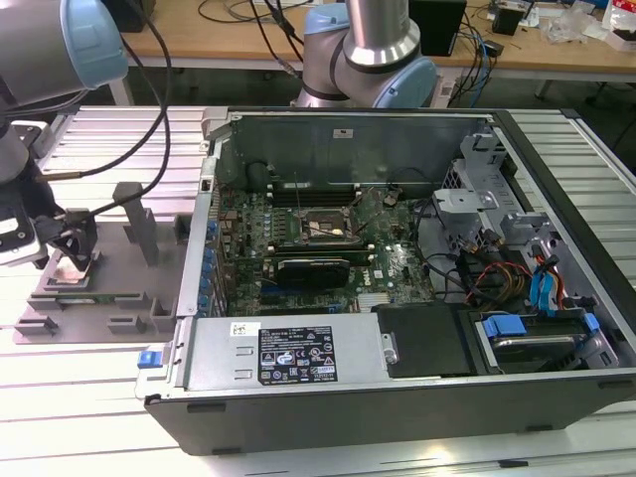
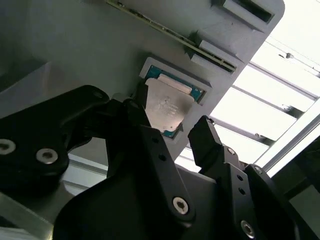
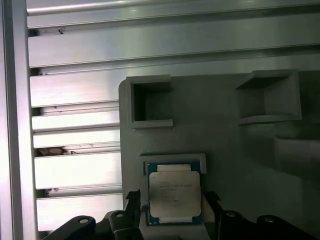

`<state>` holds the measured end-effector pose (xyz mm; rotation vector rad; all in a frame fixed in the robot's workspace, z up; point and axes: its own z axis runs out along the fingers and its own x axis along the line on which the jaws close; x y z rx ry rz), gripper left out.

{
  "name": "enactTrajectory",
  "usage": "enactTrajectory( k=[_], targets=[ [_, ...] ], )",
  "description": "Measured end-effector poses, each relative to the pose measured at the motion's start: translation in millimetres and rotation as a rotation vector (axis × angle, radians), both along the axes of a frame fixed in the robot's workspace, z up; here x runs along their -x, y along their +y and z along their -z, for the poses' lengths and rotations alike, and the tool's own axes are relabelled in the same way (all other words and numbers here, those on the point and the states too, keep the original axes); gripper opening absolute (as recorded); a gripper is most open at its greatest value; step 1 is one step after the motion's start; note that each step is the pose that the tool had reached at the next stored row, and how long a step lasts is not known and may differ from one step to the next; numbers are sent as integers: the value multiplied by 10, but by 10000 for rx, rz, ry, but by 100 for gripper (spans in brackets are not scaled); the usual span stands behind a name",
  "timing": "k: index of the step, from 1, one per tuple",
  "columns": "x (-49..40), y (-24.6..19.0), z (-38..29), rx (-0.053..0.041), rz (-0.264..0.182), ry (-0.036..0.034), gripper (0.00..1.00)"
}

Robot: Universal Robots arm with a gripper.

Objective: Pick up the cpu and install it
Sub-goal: 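Pick up the cpu and move it towards the insertion slot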

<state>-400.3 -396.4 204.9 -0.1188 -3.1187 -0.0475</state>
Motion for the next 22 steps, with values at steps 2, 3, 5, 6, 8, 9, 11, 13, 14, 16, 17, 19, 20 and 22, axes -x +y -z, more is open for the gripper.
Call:
enactTrajectory(
  k=[2, 3, 5, 6, 8, 9, 11, 13, 14, 16, 17, 19, 20, 22],
  targets=[
    [0, 1, 11, 158, 1, -3, 60],
    [1, 1, 20, 219, 1, -53, 60],
    [0, 2, 28, 219, -2, -507, 60],
    [0, 4, 30, 219, -2, -532, 60],
    [0, 20, 34, 218, -1, -538, 60],
    [0, 29, 37, 219, -1, -539, 60],
    [2, 49, 43, 219, -1, -538, 60],
    [13, 64, 53, 220, -2, -535, 60],
    [18, 64, 63, 228, -3, -536, 60],
    [18, 65, 67, 230, -2, -535, 60],
    [19, 65, 68, 230, -1, -536, 60],
    [19, 65, 70, 229, -2, -537, 60],
    [18, 65, 72, 229, -2, -537, 60],
    [19, 65, 73, 230, -2, -532, 60]
  ],
)
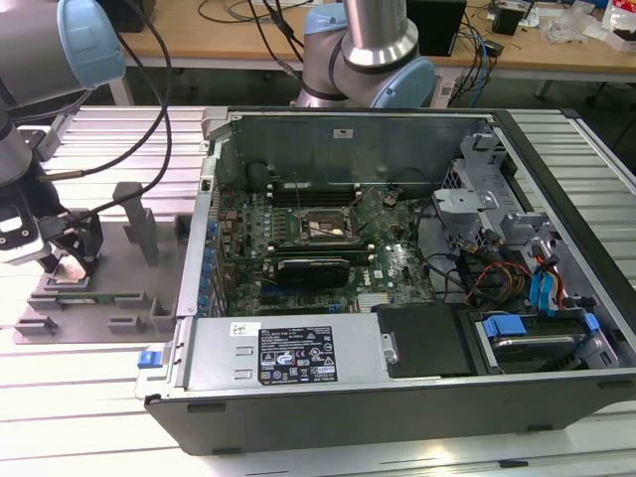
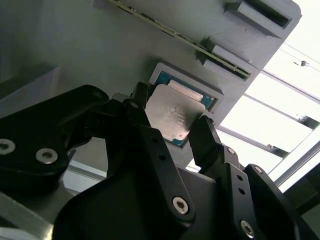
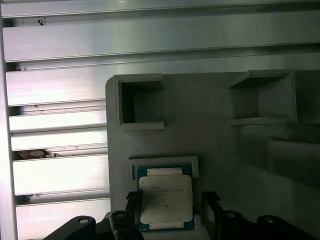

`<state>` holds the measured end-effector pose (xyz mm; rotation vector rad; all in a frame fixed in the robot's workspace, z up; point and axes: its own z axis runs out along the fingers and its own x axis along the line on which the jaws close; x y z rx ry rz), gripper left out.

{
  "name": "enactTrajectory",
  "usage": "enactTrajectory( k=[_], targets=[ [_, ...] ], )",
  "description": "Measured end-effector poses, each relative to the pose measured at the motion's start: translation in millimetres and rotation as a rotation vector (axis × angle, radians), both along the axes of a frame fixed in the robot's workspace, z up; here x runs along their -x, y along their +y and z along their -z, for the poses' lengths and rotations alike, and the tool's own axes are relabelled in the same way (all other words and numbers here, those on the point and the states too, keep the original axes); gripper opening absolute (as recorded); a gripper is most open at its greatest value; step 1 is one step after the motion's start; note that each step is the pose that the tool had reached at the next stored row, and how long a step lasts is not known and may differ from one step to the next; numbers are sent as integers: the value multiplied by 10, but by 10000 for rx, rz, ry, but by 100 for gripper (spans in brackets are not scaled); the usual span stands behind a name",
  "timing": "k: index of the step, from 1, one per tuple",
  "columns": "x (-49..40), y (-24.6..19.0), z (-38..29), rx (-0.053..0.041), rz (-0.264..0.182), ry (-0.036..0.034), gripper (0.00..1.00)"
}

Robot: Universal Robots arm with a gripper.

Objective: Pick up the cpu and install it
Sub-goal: 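Pick up the cpu and move it towards the insertion slot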

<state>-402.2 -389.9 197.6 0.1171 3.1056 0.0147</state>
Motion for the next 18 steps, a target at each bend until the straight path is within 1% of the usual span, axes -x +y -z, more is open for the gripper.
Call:
enactTrajectory(
  k=[2, 5, 7, 10, 14, 18],
  targets=[
    [0, 0, 2, 0, 0, 35, 60],
    [-1, 0, 2, -5, 0, 46, 60],
    [-1, 0, 2, -29, -1, 80, 60],
    [-1, 0, 12, -32, 0, 82, 60],
    [-4, 0, 23, -31, -7, 110, 60],
    [-5, 0, 37, -37, -9, 111, 60]
  ],
)
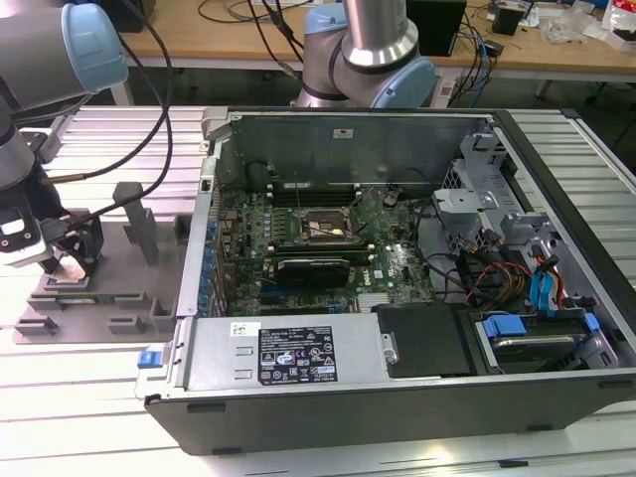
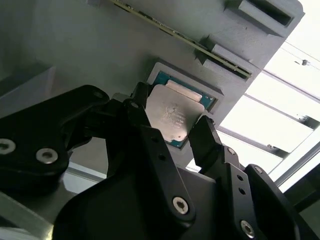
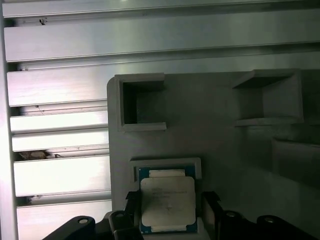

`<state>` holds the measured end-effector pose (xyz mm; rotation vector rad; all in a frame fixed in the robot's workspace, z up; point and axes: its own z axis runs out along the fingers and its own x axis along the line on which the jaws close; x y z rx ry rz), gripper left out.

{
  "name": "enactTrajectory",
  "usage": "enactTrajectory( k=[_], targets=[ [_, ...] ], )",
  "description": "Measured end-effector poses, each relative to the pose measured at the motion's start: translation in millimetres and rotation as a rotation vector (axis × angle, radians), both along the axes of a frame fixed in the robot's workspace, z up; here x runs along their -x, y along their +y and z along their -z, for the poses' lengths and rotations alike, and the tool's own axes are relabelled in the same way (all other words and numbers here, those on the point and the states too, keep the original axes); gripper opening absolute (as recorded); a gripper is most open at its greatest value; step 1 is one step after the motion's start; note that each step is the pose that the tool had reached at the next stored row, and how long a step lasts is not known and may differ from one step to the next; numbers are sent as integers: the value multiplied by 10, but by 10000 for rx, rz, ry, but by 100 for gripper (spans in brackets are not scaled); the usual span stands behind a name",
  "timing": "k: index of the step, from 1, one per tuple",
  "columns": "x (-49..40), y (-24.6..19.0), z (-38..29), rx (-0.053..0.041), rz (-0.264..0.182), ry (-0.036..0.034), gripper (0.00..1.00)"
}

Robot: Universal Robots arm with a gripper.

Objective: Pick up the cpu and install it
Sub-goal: 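Pick up the cpu and move it towards the insertion slot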

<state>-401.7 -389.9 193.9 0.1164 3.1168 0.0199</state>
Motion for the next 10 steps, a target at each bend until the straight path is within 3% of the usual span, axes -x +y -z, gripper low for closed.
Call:
enactTrajectory(
  k=[10],
  targets=[
    [0, 0, 8, 0, -144, 1, 60]
  ],
)
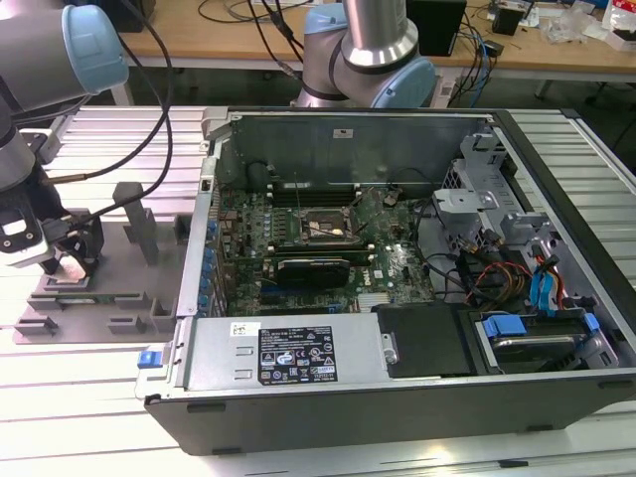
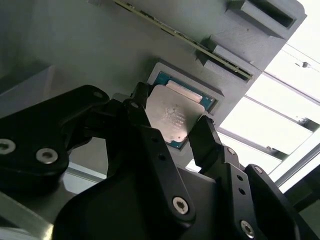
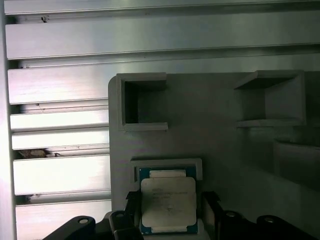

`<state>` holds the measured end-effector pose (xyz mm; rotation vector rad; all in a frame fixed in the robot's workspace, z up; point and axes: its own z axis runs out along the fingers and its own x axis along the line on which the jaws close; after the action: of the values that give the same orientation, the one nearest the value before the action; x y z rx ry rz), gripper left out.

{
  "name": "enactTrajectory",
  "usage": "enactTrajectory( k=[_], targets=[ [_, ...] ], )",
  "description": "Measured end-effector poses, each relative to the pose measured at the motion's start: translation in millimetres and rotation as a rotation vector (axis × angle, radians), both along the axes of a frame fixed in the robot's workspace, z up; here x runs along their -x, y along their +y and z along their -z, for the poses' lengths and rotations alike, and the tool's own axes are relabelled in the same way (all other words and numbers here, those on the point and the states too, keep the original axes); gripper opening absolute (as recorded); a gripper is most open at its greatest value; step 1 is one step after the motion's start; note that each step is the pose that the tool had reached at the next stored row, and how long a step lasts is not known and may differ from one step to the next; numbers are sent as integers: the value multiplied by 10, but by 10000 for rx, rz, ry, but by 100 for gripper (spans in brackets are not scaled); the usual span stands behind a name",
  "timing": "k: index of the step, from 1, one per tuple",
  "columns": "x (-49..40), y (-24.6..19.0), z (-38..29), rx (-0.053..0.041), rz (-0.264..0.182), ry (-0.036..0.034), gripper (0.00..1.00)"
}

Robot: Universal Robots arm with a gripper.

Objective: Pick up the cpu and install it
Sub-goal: 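Pick up the cpu and move it towards the insertion slot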

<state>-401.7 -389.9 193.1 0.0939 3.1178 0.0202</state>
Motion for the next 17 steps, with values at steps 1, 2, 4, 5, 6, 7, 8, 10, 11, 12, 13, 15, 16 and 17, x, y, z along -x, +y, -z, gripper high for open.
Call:
enactTrajectory(
  k=[1, 2, 4, 5, 6, 7, 8, 10, 11, 12, 13, 15, 16, 17],
  targets=[
    [0, 0, 1, -1, 0, -1, 60],
    [1, 0, 2, -2, -2, -2, 60],
    [5, 2, 3, 0, -1, -1, 60],
    [5, 2, 3, 0, 0, 1, 60],
    [5, 1, 5, -2, -1, 1, 60],
    [6, 2, 8, -6, 0, 1, 60],
    [6, 2, 10, -13, 1, 1, 60],
    [6, 2, 18, -24, 0, 1, 60],
    [6, 2, 23, -32, 0, 0, 60],
    [5, 2, 27, -41, 0, -1, 60],
    [5, 2, 32, -61, -1, 0, 60],
    [5, 2, 38, -83, 0, 0, 60],
    [5, 2, 40, -94, 0, 0, 60],
    [5, 2, 41, -103, 0, 0, 60]
  ],
)
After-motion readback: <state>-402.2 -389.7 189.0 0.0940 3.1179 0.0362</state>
